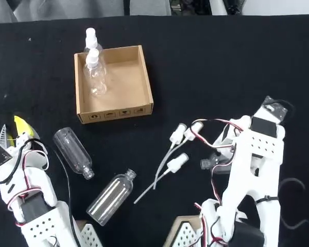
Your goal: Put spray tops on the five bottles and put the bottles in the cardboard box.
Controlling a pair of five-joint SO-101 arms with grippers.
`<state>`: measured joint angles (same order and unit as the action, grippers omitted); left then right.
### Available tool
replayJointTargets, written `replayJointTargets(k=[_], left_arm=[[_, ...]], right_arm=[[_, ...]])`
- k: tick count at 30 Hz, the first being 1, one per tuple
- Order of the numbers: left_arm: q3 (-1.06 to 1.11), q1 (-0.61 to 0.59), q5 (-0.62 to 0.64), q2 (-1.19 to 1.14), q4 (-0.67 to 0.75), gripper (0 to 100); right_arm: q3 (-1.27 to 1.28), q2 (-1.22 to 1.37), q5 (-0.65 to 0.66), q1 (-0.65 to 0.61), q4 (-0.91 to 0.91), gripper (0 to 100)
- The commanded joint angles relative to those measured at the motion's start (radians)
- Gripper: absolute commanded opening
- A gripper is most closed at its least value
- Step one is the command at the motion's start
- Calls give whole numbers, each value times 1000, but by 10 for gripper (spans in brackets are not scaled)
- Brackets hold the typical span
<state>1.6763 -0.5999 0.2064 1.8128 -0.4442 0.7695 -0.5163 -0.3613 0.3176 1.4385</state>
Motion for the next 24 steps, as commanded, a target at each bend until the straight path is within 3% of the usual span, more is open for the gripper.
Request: replayJointTargets(k=[1,15,24], left_arm=[[24,1,-2,6,23,109],[24,1,-2,6,23,109],[24,1,-2,6,23,109]], right_arm=[[-88,-61,71,-14,37,413],[-145,-56,322,-14,153,413],[-145,-54,612,-14,198,413]])
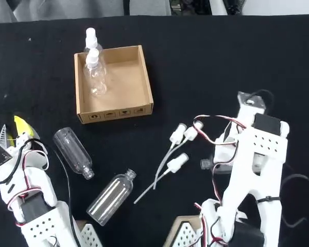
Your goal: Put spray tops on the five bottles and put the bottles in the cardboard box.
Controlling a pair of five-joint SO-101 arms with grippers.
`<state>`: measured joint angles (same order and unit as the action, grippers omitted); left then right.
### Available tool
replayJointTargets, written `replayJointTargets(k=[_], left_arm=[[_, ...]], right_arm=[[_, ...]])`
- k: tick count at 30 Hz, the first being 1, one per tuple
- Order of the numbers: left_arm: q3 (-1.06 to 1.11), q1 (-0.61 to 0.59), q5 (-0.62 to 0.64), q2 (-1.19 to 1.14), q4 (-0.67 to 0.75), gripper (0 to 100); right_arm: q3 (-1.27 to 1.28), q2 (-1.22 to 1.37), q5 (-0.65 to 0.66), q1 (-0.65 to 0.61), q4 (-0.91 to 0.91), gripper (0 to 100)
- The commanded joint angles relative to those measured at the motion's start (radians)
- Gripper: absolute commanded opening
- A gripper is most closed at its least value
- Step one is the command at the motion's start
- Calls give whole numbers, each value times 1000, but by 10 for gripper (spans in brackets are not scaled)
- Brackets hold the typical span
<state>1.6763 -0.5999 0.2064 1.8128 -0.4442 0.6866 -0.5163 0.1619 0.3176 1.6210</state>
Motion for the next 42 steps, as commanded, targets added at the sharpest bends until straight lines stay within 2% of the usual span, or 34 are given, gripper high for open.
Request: replayJointTargets(k=[1,5,15,21,28,33,42], left_arm=[[24,1,-2,6,23,109],[24,1,-2,6,23,109],[24,1,-2,6,23,109],[24,1,-2,6,23,109],[24,1,-2,6,23,109],[24,1,-2,6,23,109],[24,1,-3,6,23,109]], right_arm=[[-62,-54,115,-14,18,413],[-62,-54,167,-14,37,413],[-62,-54,180,44,40,413],[-62,-54,379,46,40,413],[-61,-54,522,46,32,413],[-61,-54,678,48,-25,413],[-61,-54,830,48,-66,413]])
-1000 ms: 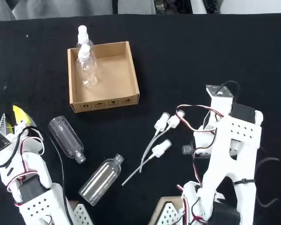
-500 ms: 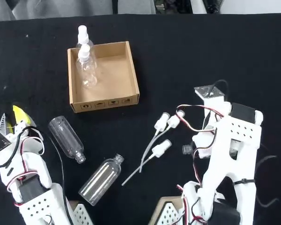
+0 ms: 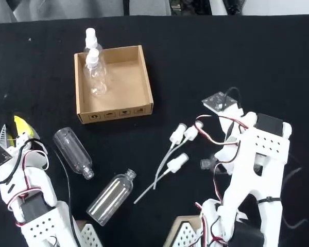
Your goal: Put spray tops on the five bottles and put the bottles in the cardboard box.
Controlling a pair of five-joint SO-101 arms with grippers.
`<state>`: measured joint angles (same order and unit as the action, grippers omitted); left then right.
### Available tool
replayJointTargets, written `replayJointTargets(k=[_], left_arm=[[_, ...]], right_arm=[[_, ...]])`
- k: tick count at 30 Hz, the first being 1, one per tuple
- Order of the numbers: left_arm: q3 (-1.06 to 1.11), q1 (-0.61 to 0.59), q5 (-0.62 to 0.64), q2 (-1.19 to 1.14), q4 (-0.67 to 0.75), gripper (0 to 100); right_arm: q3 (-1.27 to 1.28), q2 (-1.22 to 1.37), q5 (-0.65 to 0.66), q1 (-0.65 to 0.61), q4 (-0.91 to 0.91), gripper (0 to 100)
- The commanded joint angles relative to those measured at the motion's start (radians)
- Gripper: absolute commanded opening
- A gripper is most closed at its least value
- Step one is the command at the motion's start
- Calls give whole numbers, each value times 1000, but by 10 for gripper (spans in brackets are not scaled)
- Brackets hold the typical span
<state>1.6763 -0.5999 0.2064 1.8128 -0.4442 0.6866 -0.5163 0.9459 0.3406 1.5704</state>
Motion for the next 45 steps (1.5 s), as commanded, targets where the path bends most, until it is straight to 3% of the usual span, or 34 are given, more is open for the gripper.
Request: replayJointTargets(k=[1,6,13,22,29,35,45], left_arm=[[24,1,-3,6,23,109],[24,1,-3,6,23,109],[24,1,-3,6,23,109],[24,1,-5,6,23,109],[24,1,-5,6,23,109],[24,1,-5,6,23,109],[24,2,-3,6,23,109]], right_arm=[[-61,-54,54,25,-14,413],[-38,-54,72,23,-18,413],[19,-58,368,26,-18,413],[53,-56,529,23,-25,413],[160,-56,585,25,-196,413],[220,-56,624,18,-233,414],[384,-56,624,48,-479,414]])
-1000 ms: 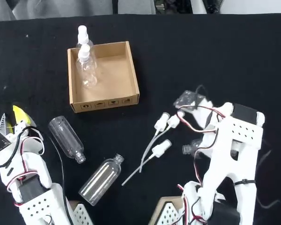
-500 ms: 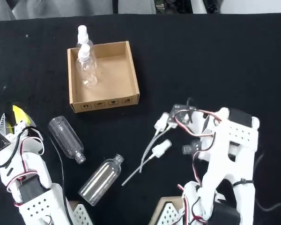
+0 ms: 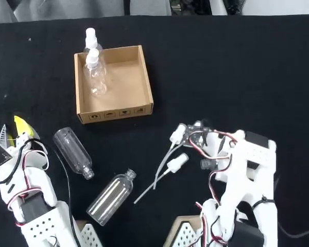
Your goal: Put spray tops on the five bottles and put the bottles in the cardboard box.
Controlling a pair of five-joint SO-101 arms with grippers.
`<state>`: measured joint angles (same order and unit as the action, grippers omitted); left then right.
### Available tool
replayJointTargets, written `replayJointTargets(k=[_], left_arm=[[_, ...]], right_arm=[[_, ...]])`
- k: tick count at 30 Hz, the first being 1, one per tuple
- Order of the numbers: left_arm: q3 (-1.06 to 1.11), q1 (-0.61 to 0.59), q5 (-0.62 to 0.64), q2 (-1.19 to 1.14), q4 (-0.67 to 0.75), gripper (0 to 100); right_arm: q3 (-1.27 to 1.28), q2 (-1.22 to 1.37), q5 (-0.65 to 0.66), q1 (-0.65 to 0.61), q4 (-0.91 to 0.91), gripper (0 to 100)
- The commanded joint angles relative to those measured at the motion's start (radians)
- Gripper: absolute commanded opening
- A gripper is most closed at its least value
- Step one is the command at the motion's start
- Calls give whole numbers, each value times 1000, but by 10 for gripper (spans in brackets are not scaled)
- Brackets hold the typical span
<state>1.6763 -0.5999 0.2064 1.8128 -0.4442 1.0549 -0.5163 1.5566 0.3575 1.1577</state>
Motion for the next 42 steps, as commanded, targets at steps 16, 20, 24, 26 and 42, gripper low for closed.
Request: replayJointTargets(k=[16,20,24,26,42], left_arm=[[24,24,-8,5,23,109],[24,24,-8,5,23,109],[24,24,-8,5,23,109],[24,24,-8,5,23,109],[24,24,-8,5,23,109]], right_arm=[[62,-56,-64,29,-92,413],[62,-56,-101,25,-92,336],[62,-56,-101,29,-87,254],[64,-56,-123,37,-86,253],[54,-56,-516,44,-94,251]])
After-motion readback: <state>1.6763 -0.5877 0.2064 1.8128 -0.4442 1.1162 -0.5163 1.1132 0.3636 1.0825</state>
